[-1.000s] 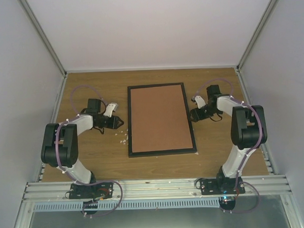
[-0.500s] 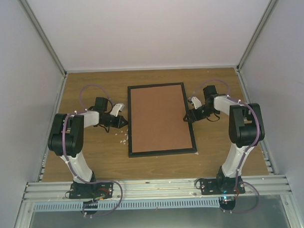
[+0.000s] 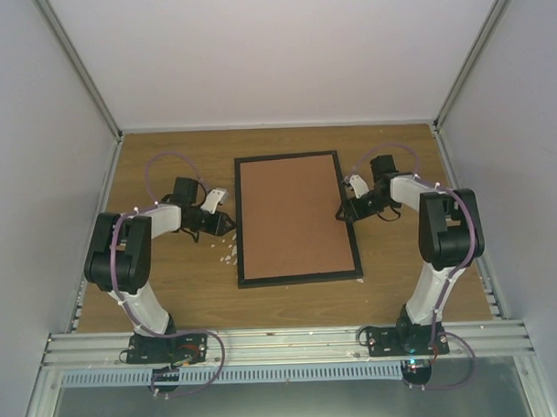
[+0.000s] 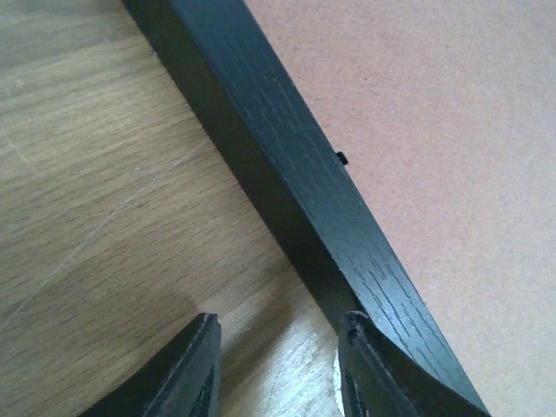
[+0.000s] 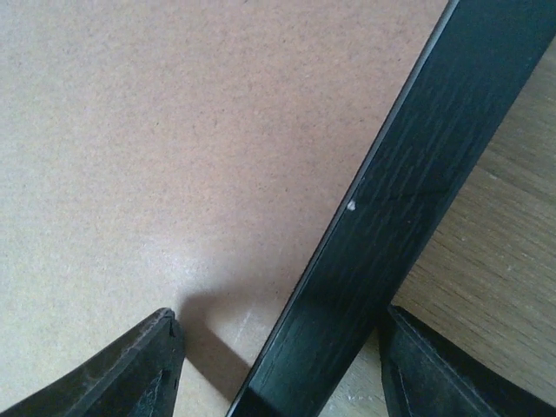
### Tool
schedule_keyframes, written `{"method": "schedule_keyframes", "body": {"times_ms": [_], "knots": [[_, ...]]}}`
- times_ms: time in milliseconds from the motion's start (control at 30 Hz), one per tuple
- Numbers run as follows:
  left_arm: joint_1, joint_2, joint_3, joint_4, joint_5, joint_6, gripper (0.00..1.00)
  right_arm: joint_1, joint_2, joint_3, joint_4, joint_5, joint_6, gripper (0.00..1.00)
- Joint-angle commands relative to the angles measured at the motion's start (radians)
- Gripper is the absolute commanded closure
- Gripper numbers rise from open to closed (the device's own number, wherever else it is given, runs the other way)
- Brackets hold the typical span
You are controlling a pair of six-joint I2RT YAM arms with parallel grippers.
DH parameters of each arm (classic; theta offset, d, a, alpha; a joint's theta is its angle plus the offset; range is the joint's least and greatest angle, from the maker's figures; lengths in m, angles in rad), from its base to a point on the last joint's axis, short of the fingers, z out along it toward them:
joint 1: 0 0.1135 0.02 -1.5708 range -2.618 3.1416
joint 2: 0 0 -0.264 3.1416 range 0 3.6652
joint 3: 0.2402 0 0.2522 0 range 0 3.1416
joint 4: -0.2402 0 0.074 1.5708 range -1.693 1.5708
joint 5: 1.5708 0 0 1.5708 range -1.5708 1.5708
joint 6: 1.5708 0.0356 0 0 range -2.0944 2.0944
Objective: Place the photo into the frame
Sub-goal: Install the photo frame at the center of the board.
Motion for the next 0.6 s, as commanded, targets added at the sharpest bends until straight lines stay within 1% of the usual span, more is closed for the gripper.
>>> {"method": "schedule_keyframes", "body": {"times_ms": [0, 67, 200, 433, 567], "knots": [[-0.01, -0.022, 0.005, 0.003, -0.053, 0.023, 0.53, 0.0, 0.042, 0.033, -0.05, -0.02, 0.017, 0.37], [-0.01, -0.025, 0.015, 0.006, -0.058, 0.022, 0.42, -0.012, 0.054, 0.086, -0.05, -0.047, 0.044, 0.33], [-0.011, -0.024, 0.04, 0.014, -0.069, 0.022, 0.34, -0.019, 0.078, 0.162, 0.004, -0.042, 0.11, 0.3], [-0.012, 0.009, 0.067, 0.033, -0.084, 0.005, 0.34, -0.018, 0.176, 0.272, 0.111, 0.028, 0.183, 0.32], [-0.009, 0.036, 0.08, 0.053, -0.096, -0.005, 0.36, -0.018, 0.231, 0.313, 0.16, 0.046, 0.226, 0.36]]}}
